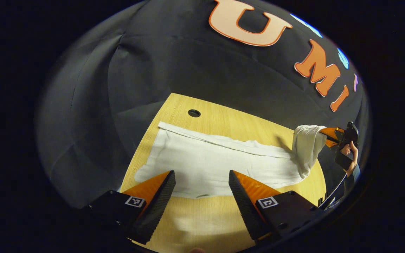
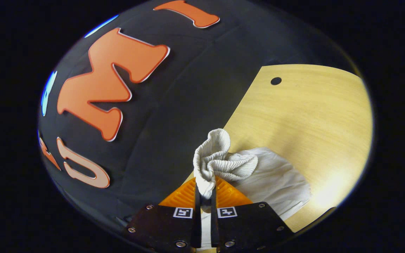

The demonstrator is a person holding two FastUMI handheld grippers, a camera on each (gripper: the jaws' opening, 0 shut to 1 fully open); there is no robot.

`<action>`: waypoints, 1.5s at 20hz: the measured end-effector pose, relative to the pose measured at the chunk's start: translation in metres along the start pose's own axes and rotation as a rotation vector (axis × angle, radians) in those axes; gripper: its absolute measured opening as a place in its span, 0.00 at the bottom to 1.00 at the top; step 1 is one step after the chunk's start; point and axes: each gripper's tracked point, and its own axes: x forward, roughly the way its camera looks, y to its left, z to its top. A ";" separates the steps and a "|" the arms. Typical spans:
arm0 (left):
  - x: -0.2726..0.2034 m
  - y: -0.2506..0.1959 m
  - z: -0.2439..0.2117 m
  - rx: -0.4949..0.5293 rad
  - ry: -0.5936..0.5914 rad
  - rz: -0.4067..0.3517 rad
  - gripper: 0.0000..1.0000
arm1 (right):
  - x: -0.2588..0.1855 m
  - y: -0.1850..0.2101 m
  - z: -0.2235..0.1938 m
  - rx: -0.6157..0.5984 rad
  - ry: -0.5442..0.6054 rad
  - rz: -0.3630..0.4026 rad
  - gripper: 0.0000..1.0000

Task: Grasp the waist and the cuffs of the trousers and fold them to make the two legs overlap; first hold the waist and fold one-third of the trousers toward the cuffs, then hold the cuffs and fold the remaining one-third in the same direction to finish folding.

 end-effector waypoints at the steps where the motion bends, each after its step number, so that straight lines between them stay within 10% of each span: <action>1: 0.005 0.006 -0.003 -0.008 0.007 0.002 1.00 | 0.000 0.001 0.000 -0.020 0.016 0.010 0.11; 15: 0.018 0.051 -0.039 -0.232 0.078 0.001 1.00 | -0.011 -0.027 -0.004 -0.410 0.285 -0.049 0.21; 16: 0.016 0.054 -0.040 -0.246 0.076 0.005 1.00 | -0.013 -0.029 -0.002 -0.434 0.292 -0.047 0.41; 21: 0.016 0.073 -0.052 -0.378 0.087 0.014 1.00 | -0.023 -0.025 0.006 -0.500 0.316 0.045 0.69; 24: 0.021 0.081 -0.058 -0.503 0.104 0.006 1.00 | -0.029 -0.022 0.008 -0.496 0.312 0.039 0.57; 30: 0.035 0.104 -0.072 -0.764 0.125 -0.010 1.00 | -0.041 -0.042 0.057 -0.527 0.213 -0.034 0.86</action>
